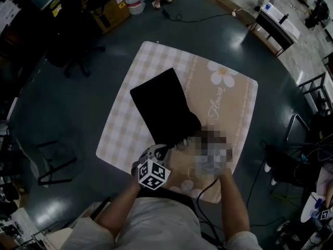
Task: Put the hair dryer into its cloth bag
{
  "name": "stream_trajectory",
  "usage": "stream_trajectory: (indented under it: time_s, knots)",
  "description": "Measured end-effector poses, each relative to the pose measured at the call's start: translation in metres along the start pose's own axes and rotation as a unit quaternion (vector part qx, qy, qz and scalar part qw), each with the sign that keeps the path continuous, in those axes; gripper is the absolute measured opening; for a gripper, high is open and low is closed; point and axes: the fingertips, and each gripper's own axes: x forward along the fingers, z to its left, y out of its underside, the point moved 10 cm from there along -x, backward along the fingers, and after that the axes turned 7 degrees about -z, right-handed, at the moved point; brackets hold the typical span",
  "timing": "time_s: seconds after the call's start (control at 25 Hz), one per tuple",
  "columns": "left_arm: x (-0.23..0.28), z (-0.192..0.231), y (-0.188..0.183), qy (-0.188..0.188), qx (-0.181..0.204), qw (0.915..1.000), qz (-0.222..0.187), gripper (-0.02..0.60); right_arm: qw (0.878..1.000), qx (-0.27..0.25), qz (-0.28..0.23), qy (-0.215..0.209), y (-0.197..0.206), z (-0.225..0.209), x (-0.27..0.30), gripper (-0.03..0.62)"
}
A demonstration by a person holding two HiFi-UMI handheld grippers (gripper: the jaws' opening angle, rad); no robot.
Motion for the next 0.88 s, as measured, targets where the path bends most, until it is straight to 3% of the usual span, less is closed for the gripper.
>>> stream_trajectory:
  time_s: [0.36,0.6,0.88]
  knots:
    - [-0.022,0.008,-0.009,-0.022,-0.038,0.9987,-0.026,0.015,0.999,0.018,-0.036,0.001,-0.023,-0.007,-0.019,0.020]
    - [-0.047,0.029,-0.033,-0.015,-0.097,0.9918,-0.081,0.015,0.997,0.048,-0.061,0.007,-0.040,-0.010,-0.029,0.020]
    - [-0.070,0.038,-0.060,-0.006,-0.106,0.9855,-0.133,0.015,0.995,0.059,-0.085,0.010,-0.071,-0.014,-0.042,0.020]
